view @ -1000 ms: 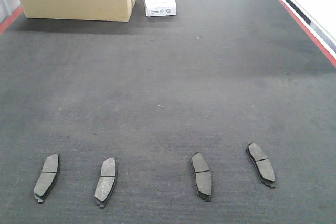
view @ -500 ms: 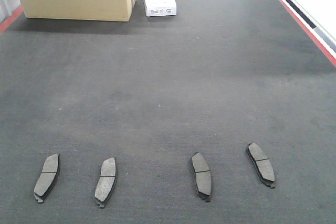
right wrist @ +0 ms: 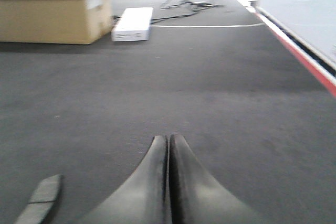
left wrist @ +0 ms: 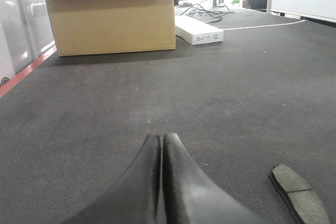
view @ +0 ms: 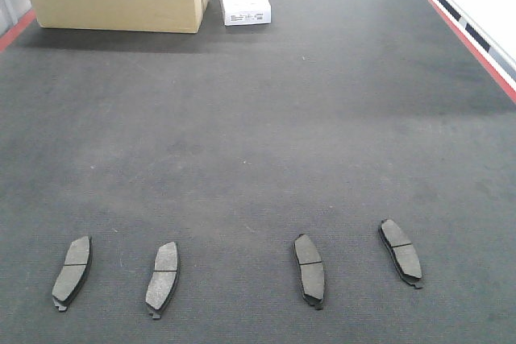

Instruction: Move and align brake pads A on conveyor

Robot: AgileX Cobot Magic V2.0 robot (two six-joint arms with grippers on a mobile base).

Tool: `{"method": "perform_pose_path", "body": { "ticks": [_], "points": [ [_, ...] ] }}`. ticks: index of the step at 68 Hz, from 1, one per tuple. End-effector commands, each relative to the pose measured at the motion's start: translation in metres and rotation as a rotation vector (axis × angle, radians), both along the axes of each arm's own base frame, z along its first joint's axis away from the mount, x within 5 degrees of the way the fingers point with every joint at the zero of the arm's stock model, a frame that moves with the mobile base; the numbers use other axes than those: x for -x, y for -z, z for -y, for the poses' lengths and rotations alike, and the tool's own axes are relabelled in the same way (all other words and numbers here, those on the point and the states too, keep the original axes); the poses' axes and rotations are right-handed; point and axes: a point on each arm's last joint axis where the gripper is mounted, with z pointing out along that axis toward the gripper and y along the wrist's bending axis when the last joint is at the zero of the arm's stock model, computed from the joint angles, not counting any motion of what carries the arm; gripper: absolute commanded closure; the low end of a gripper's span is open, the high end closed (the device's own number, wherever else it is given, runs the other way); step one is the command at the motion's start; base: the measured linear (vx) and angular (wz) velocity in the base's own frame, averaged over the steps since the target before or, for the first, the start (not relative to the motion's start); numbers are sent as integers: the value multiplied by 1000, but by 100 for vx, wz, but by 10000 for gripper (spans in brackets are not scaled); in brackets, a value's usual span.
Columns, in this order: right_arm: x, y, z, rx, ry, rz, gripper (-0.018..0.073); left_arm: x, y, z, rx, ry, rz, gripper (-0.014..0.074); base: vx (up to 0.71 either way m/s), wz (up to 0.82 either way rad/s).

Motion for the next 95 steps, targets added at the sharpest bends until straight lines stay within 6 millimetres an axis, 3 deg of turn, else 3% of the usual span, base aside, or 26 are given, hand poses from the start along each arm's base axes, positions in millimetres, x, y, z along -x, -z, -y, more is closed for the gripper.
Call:
{"method": "perform_pose_path", "body": {
  "ticks": [1,14,95],
  "points": [
    [-1,-4,0,5,20,152,571,0,-1,0,25,2,67,602,0,0],
    [5,20,2,74,36,164,571,0,-1,0,25,2,67,602,0,0],
    [10,23,3,57,45,156,571,0,-1,0,25,2,67,602,0,0]
  ]
}}
